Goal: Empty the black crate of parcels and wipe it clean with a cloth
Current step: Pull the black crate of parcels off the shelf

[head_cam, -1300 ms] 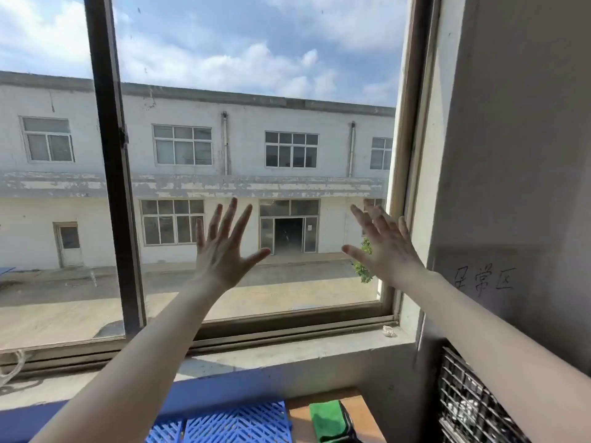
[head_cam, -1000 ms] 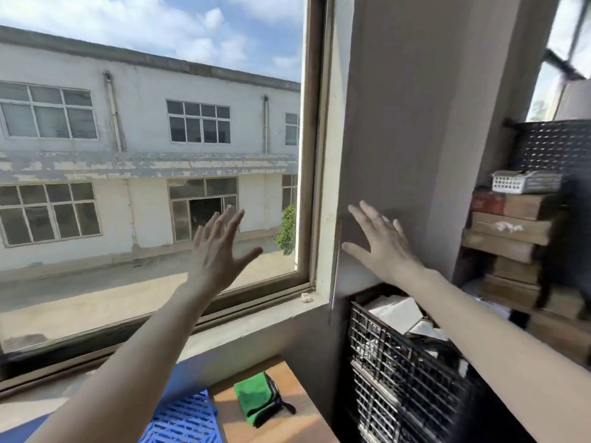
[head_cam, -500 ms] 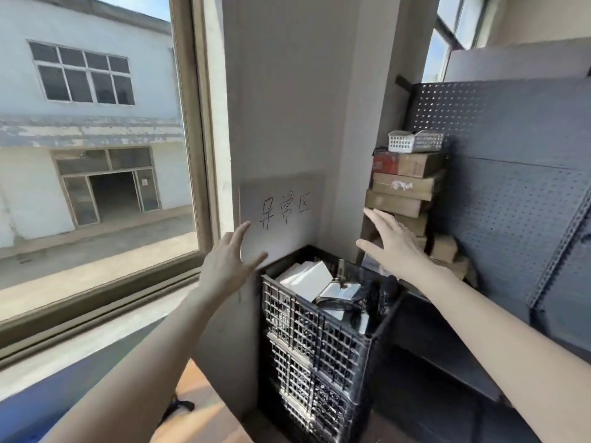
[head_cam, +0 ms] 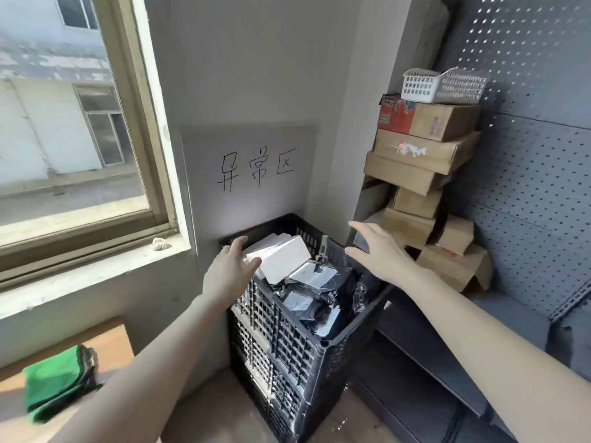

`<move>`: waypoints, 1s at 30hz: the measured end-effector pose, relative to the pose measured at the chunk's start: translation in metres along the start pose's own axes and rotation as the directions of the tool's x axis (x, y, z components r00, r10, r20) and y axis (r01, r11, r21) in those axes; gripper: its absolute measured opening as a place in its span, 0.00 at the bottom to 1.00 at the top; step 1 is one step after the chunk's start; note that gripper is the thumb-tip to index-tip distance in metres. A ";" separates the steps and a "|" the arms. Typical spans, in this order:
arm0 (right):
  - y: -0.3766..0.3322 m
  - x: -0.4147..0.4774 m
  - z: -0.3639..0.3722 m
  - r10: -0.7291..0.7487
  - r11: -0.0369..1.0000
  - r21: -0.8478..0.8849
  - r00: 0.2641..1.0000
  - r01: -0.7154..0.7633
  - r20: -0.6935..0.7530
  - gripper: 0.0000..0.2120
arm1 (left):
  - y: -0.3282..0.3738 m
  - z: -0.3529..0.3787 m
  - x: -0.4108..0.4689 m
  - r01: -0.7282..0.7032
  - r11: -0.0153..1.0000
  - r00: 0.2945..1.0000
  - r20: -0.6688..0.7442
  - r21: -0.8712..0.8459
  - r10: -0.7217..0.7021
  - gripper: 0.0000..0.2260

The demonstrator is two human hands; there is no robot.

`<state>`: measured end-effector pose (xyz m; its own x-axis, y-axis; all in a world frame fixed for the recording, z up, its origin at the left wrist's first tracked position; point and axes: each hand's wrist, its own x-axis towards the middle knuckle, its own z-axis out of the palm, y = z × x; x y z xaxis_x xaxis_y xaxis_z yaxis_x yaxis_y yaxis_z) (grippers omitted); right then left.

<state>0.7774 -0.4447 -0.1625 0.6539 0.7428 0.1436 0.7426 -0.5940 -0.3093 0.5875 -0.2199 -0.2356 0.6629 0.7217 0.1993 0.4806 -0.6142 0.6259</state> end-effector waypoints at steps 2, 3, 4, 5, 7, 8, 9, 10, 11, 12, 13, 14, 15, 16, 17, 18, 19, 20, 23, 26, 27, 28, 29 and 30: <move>0.017 0.022 0.014 -0.003 1.000 0.017 0.999 0.003 0.049 0.28 | -0.004 0.024 0.014 0.060 0.998 0.998 0.007 -0.003 -0.060 0.26; 0.025 0.034 0.021 -0.007 1.000 0.026 0.998 0.005 0.068 0.27 | -0.006 0.035 0.022 0.092 0.996 0.996 0.007 -0.005 -0.092 0.26; 0.033 0.047 0.029 -0.011 0.999 0.033 0.996 0.008 0.086 0.27 | -0.008 0.047 0.031 0.123 0.992 0.992 0.005 -0.003 -0.123 0.25; 0.040 0.061 0.036 -0.014 0.999 0.032 0.995 0.010 0.102 0.27 | -0.011 0.059 0.040 0.149 0.989 0.989 0.001 -0.003 -0.149 0.25; 0.056 0.088 0.052 -0.016 1.000 0.014 0.991 0.014 0.132 0.27 | -0.014 0.083 0.058 0.200 0.980 0.980 -0.005 -0.005 -0.200 0.24; 0.064 0.102 0.060 -0.014 1.000 0.007 0.989 0.013 0.147 0.27 | -0.017 0.095 0.066 0.228 0.974 0.974 -0.002 -0.004 -0.228 0.24; 0.071 0.115 0.067 -0.008 1.000 0.006 0.986 0.007 0.167 0.27 | -0.019 0.106 0.073 0.259 0.966 0.966 0.004 -0.004 -0.259 0.25; 0.078 0.128 0.074 -0.002 1.000 0.009 0.981 0.000 0.192 0.27 | -0.022 0.116 0.080 0.294 0.956 0.956 0.012 -0.003 -0.294 0.25; 0.084 0.141 0.081 0.003 1.000 0.007 0.976 -0.004 0.220 0.27 | -0.025 0.125 0.087 0.327 0.945 0.945 0.015 0.001 -0.327 0.25; 0.090 0.152 0.088 0.002 1.000 0.001 0.969 -0.002 0.246 0.27 | -0.028 0.134 0.092 0.356 0.934 0.934 0.013 0.006 -0.356 0.25; 0.096 0.163 0.095 -0.001 1.000 -0.004 0.964 0.002 0.266 0.27 | -0.030 0.142 0.097 0.382 0.924 0.924 0.007 0.012 -0.382 0.25; 0.101 0.174 0.102 -0.005 1.000 -0.002 0.960 0.006 0.282 0.27 | -0.032 0.148 0.102 0.410 0.912 0.912 -0.003 0.017 -0.410 0.25; 0.107 0.184 0.109 -0.009 1.000 0.001 0.955 0.009 0.298 0.27 | -0.033 0.154 0.105 0.442 0.897 0.897 -0.013 0.017 -0.441 0.25; 0.113 0.193 0.116 -0.012 1.000 -0.001 0.949 0.013 0.314 0.28 | -0.034 0.158 0.108 0.476 0.880 0.880 -0.020 0.016 -0.475 0.26; 0.118 0.201 0.123 -0.012 1.000 -0.010 0.944 0.017 0.330 0.28 | -0.035 0.163 0.109 0.506 0.863 0.863 -0.022 0.012 -0.505 0.26; 0.125 0.209 0.130 -0.011 1.000 -0.018 0.940 0.019 0.341 0.28 | -0.036 0.167 0.110 0.528 0.849 0.849 -0.023 0.010 -0.528 0.27; 0.131 0.216 0.137 -0.005 1.000 -0.027 0.936 0.015 0.353 0.28 | -0.038 0.171 0.111 0.546 0.838 0.838 -0.020 0.007 -0.546 0.28; 0.137 0.224 0.143 0.003 0.999 -0.043 0.932 0.014 0.364 0.28 | -0.039 0.175 0.111 0.565 0.825 0.825 -0.013 0.003 -0.565 0.28; 0.152 0.249 0.162 0.017 0.993 -0.111 0.922 0.028 0.387 0.28 | -0.040 0.187 0.109 0.603 0.798 0.798 -0.022 0.012 -0.603 0.28; 0.164 0.268 0.181 0.031 0.993 -0.114 0.905 0.019 0.425 0.30 | -0.037 0.195 0.105 0.647 0.762 0.762 -0.067 0.024 -0.645 0.27; 0.167 0.273 0.187 0.031 0.994 -0.110 0.897 0.019 0.440 0.30 | -0.036 0.198 0.103 0.672 0.740 0.740 -0.076 0.024 -0.669 0.27; 0.171 0.277 0.193 0.025 0.995 -0.102 0.893 0.024 0.450 0.31 | -0.034 0.201 0.102 0.693 0.720 0.720 -0.082 0.036 -0.689 0.27; 0.174 0.282 0.198 0.015 0.996 -0.089 0.889 0.030 0.457 0.32 | -0.032 0.204 0.101 0.705 0.706 0.709 -0.084 0.062 -0.700 0.26; 0.177 0.286 0.204 0.001 0.997 -0.073 0.887 0.037 0.461 0.33 | -0.030 0.208 0.100 0.711 0.697 0.704 -0.086 0.093 -0.705 0.26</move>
<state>1.0662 -0.2745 -0.3680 0.5144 0.8008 -0.3068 0.7746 -0.5874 -0.2344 0.7588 -0.1958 -0.3916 0.0780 0.9685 -0.2366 0.8595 0.0549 0.5082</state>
